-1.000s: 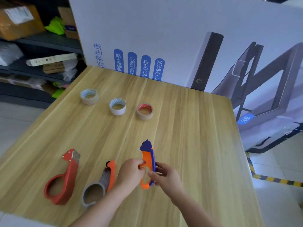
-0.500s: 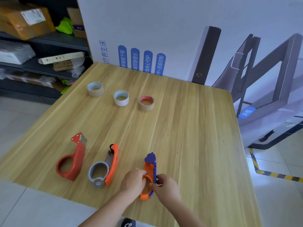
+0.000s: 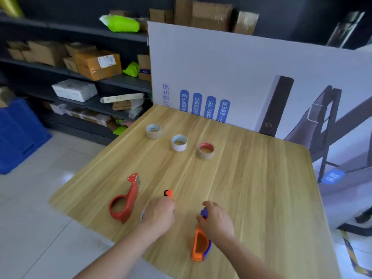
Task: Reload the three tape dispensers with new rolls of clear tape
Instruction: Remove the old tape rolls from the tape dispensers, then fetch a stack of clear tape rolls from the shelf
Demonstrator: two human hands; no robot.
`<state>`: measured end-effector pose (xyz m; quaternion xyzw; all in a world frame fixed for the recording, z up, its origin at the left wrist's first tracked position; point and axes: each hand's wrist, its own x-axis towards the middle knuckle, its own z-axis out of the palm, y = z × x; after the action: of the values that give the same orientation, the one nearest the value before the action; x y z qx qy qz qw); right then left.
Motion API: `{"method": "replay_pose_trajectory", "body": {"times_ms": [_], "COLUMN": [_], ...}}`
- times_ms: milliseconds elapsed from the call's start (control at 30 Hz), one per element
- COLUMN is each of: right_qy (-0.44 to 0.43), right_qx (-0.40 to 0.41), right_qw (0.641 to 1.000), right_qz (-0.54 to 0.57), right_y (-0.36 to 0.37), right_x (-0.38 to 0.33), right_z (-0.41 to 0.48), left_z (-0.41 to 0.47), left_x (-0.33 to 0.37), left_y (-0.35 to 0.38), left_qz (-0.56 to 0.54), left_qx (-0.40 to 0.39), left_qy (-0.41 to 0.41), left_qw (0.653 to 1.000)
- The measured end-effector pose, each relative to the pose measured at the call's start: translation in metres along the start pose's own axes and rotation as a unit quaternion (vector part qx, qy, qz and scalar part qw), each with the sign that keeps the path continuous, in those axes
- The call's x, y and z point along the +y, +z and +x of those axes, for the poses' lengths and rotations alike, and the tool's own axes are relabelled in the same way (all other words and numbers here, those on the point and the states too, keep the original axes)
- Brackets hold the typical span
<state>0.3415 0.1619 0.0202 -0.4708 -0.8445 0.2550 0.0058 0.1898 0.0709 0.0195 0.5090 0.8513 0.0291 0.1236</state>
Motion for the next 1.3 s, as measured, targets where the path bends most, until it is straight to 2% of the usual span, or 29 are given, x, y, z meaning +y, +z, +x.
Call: {"method": "replay_pose_trajectory", "body": {"times_ms": [200, 400, 600, 967, 1300], "right_qy": [-0.143, -0.266, -0.356, -0.451, -0.479], "right_qx": [0.006, 0.020, 0.054, 0.150, 0.162], "right_qw": [0.988, 0.955, 0.919, 0.872, 0.856], "right_qz": [-0.053, -0.134, -0.160, -0.120, -0.103], "right_y": [-0.013, -0.017, -0.008, 0.031, 0.057], "right_x": [-0.079, -0.169, -0.271, -0.480, -0.614], "right_z": [0.016, 0.013, 0.011, 0.008, 0.015], "left_z": [-0.028, -0.064, -0.099, -0.161, -0.190], "left_x": [-0.067, -0.140, -0.218, -0.386, -0.501], "left_y": [-0.061, -0.112, -0.157, -0.240, -0.285], "left_qz": [0.122, 0.102, 0.113, 0.183, 0.210], "left_qx": [0.072, 0.086, 0.171, 0.280, 0.308], "left_qy": [-0.050, -0.130, -0.163, -0.236, -0.281], "left_qw": [0.989, 0.983, 0.965, 0.913, 0.885]}}
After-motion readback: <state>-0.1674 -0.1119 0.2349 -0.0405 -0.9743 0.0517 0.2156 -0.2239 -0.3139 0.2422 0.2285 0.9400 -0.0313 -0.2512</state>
